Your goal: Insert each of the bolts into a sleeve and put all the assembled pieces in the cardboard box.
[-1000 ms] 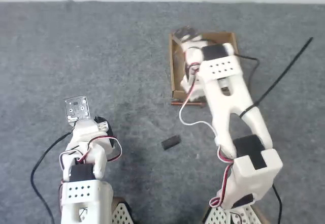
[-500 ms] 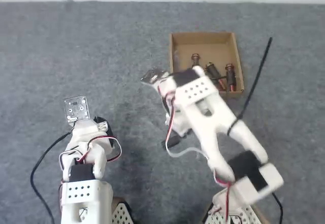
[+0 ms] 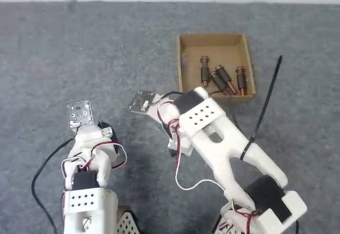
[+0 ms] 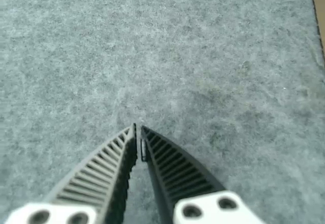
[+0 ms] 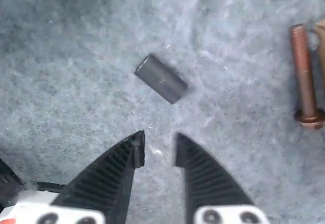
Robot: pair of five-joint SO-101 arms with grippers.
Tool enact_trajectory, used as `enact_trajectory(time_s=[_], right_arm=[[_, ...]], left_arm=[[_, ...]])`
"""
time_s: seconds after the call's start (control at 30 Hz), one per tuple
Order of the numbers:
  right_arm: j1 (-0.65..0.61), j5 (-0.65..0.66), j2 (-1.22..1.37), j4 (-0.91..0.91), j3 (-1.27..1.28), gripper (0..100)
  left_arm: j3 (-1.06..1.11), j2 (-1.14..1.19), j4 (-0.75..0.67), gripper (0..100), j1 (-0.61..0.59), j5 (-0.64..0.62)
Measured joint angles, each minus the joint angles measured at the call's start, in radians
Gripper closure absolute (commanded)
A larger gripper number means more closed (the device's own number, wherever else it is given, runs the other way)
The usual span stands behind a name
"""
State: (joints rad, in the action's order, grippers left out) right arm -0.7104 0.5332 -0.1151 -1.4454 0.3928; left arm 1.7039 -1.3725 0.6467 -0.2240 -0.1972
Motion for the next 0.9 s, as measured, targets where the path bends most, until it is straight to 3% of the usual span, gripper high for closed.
enact_trajectory(time_s=[0.2,0.5,0.9], right_arm=[[-0.061,0.083,0.0,0.08,0.106,81.6],[-0.092,0.183,0.0,0.365,0.265,74.9],[-0.094,0.39,0.017,0.399,0.318,73.8]], left_arm=[[0.0,0.0,-0.08,99,-0.114,0.0],[0.0,0.0,-0.1,99,-0.126,0.0],[0.0,0.0,-0.1,99,-0.126,-0.002]])
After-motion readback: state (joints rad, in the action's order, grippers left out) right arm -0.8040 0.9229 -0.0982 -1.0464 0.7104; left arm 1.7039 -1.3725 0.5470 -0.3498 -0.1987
